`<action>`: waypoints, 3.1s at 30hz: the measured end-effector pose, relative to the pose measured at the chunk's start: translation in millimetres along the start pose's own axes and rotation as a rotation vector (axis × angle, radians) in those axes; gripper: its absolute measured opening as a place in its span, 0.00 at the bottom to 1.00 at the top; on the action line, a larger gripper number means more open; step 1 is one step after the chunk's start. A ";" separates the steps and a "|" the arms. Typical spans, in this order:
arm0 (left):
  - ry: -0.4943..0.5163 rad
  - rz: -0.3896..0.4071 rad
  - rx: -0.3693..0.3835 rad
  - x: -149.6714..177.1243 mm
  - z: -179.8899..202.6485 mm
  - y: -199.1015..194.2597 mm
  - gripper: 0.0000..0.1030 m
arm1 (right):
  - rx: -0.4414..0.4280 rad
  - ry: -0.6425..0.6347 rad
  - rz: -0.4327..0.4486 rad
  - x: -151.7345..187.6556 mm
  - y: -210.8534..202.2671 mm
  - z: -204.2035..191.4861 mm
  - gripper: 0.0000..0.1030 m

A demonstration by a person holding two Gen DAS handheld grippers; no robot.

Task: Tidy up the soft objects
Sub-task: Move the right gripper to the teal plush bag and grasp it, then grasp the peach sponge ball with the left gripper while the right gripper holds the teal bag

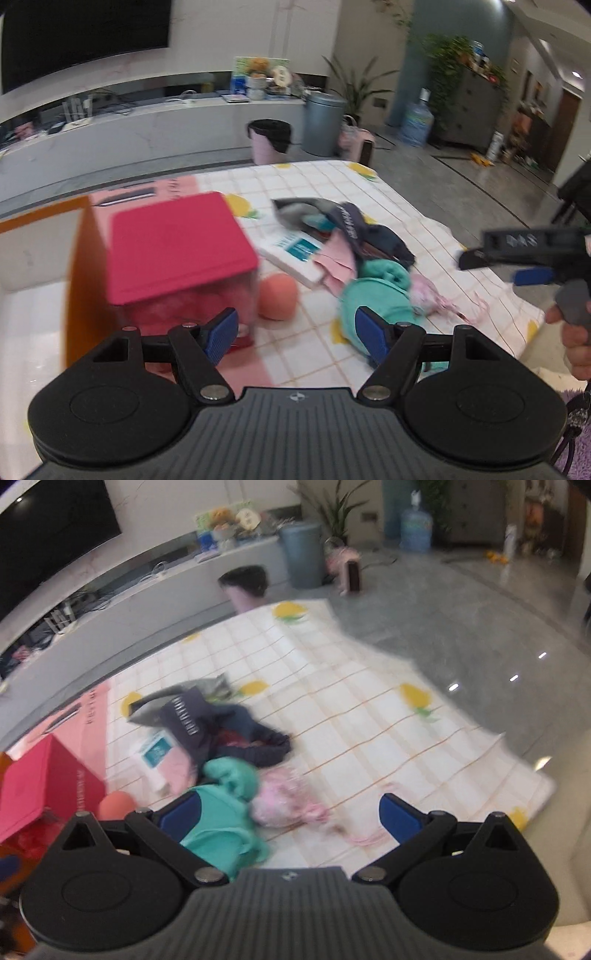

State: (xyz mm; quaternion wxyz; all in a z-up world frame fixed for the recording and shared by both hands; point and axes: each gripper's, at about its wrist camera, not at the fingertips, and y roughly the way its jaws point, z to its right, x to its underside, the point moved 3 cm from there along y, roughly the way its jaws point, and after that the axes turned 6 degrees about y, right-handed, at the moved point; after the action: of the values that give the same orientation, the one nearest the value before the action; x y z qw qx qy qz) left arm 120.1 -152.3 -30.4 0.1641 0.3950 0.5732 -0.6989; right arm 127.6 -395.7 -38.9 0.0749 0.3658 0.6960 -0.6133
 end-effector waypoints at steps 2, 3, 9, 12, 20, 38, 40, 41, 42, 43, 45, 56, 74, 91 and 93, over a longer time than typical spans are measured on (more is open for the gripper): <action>0.020 0.001 0.008 4.2 9.1 7.6 0.83 | -0.050 -0.008 -0.054 3.2 13.5 -11.3 0.98; 0.029 -0.002 0.013 7.3 13.7 9.1 0.83 | -0.067 -0.017 -0.079 5.8 21.2 -18.1 0.98; 0.101 -0.050 0.047 33.4 20.8 23.6 0.83 | -0.086 -0.083 -0.228 21.1 63.8 -49.3 0.97; 0.108 -0.059 0.044 39.7 19.6 27.2 0.83 | -0.124 -0.008 -0.253 17.9 70.4 -47.9 0.97; 0.064 -0.076 0.060 38.3 12.4 27.0 0.83 | -0.011 0.049 -0.323 25.7 100.1 -50.2 0.97; 0.088 -0.064 0.102 39.1 14.3 24.8 0.83 | 0.099 -0.169 -0.262 41.4 119.2 -87.8 0.91; 0.114 -0.046 0.102 40.2 18.9 23.9 0.83 | 0.096 -0.214 -0.260 41.3 114.6 -88.8 0.87; 0.125 -0.037 0.105 40.6 21.1 23.8 0.83 | 0.110 -0.251 -0.256 41.7 110.8 -88.7 0.87; 0.137 -0.029 0.108 41.1 23.1 24.0 0.83 | 0.121 -0.280 -0.245 41.5 106.2 -87.7 0.85; 0.148 -0.020 0.109 41.7 25.5 24.5 0.83 | 0.131 -0.298 -0.233 40.1 100.6 -84.0 0.85; 0.167 0.005 0.096 42.0 31.0 25.7 0.83 | 0.169 -0.319 -0.206 37.5 90.1 -73.7 0.85; 0.288 0.110 -0.225 34.2 75.1 60.4 0.83 | 0.195 -0.157 -0.130 18.6 65.6 -26.4 0.85; 0.316 -0.010 -0.566 11.9 76.5 126.7 0.83 | 0.149 -0.134 -0.161 23.5 74.4 -25.2 0.85; 0.255 -0.059 -0.622 29.2 69.0 126.4 0.50 | 0.138 -0.124 -0.161 22.6 73.6 -23.4 0.85; 0.242 -0.055 -0.576 34.7 69.5 113.5 0.49 | 0.133 -0.126 -0.162 22.6 73.5 -24.0 0.85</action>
State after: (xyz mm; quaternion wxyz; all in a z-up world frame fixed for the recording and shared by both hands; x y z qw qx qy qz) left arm 150.2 -242.0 -130.2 0.1807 0.3971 0.7735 -0.4597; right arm 163.8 -366.0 -104.4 0.0442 0.2734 0.6750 -0.6838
